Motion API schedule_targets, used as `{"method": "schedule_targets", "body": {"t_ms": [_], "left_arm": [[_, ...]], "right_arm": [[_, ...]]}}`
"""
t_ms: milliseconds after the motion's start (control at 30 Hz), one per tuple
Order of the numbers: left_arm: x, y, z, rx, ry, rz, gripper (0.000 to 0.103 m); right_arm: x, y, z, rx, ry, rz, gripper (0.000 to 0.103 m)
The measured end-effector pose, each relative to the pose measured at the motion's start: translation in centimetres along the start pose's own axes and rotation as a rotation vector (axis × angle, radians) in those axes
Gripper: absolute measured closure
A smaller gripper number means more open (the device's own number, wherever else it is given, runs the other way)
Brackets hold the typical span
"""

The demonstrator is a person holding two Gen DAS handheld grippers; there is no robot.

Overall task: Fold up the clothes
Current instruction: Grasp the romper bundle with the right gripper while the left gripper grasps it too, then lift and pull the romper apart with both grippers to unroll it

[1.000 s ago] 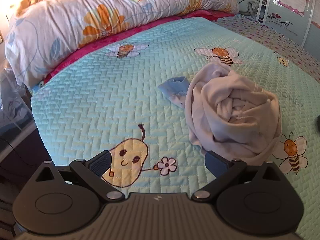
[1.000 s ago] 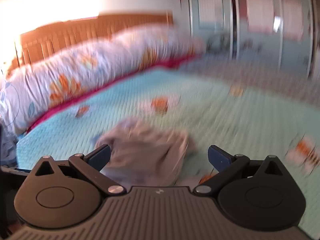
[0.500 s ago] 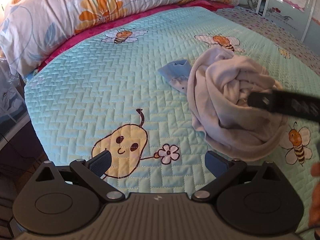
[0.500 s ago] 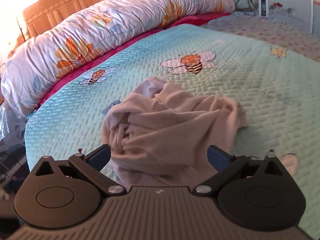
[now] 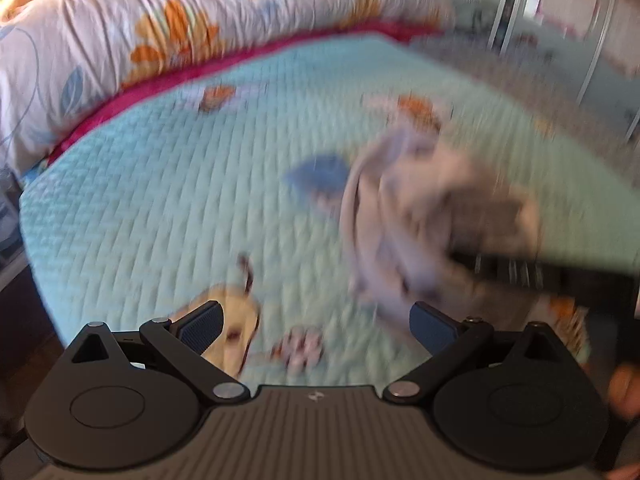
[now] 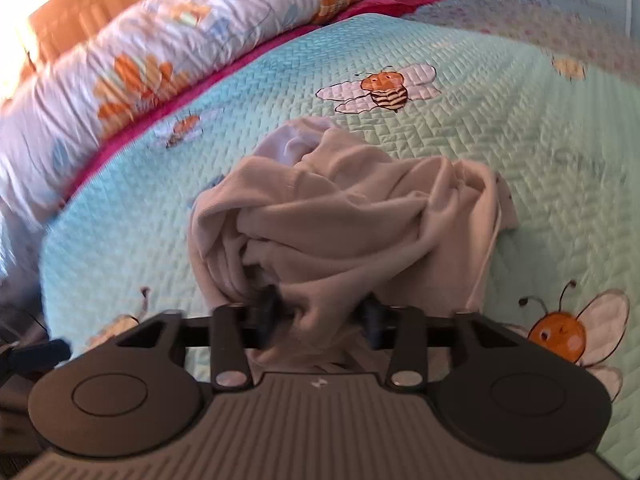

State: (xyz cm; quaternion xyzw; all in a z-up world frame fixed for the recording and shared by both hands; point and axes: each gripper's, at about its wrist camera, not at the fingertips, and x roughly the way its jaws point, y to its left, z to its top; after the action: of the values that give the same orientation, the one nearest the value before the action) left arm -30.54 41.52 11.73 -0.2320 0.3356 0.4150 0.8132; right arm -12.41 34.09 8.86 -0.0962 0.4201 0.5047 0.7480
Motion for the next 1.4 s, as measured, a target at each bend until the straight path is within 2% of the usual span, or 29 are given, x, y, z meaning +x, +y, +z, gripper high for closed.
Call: {"method": "schedule_targets", "body": {"t_ms": [100,133,167,267,400,533,667,733,767,833,900,967,1033,1133,1267,1400], "left_arm": [[1.3,0.6,1.2,-0.035,-0.003,-0.014,0.001],[1.7,0.8,1.5,-0.046,-0.004,-0.018,0.001],[2.1,1.0,1.9,-0.058,-0.004,-0.023,0.001],[3.7,1.8,2.8,-0.090,-0.004,-0.041,0.001],[6.7,3.4,4.3,-0.144,0.012,-0.053,0.001],[9.0,3.0,6.0,-0.116,0.027,-0.090,0.001],[11.4,1.6,6.7,-0.053,0.061,-0.045,0.001],[13.1,1.2,6.7,-0.041,0.111,0.010,0.001],[13.6,1.3,6.6,-0.050,0.126,0.017,0.004],[13.8,1.5,6.4,-0.071,0.126,-0.033,0.011],[13.6,1.3,6.5,-0.073,0.124,-0.080,0.028],[13.4,1.0,6.6,-0.070,0.126,-0.121,0.072],[13.1,0.5,6.9,-0.068,0.136,-0.164,0.094],[12.3,-0.2,7.0,-0.061,0.129,-0.201,0.099],[11.3,0.2,6.9,-0.114,0.124,-0.260,0.100],[8.9,-0.7,6.7,-0.077,0.099,-0.268,0.100]], "right_arm": [[0.2,-1.1,0.0,0.037,0.003,0.025,0.048],[0.4,-1.3,-0.1,0.040,0.007,0.032,0.062],[0.6,-1.5,-0.1,0.044,0.007,0.040,0.082],[0.9,-1.7,-0.5,0.054,0.004,0.053,0.093],[-0.3,-2.2,-1.2,0.052,-0.040,0.052,0.098],[-1.7,-3.1,-1.7,0.059,-0.060,0.039,0.098],[-2.9,-3.9,-2.0,0.061,-0.078,0.035,0.098],[-3.1,-4.4,-2.1,0.077,-0.081,0.037,0.098],[-3.1,-4.6,-2.1,0.086,-0.080,0.040,0.098],[-3.1,-5.0,-2.3,0.103,-0.077,0.044,0.098],[-3.0,-5.3,-2.4,0.111,-0.075,0.043,0.098],[-2.9,-5.5,-2.6,0.117,-0.077,0.045,0.098],[-3.0,-5.8,-2.7,0.130,-0.082,0.051,0.098],[-3.4,-6.0,-2.8,0.156,-0.097,0.061,0.098],[-4.2,-6.3,-3.0,0.166,-0.122,0.067,0.098],[-6.0,-6.3,-3.0,0.136,-0.185,0.021,0.098]]}}
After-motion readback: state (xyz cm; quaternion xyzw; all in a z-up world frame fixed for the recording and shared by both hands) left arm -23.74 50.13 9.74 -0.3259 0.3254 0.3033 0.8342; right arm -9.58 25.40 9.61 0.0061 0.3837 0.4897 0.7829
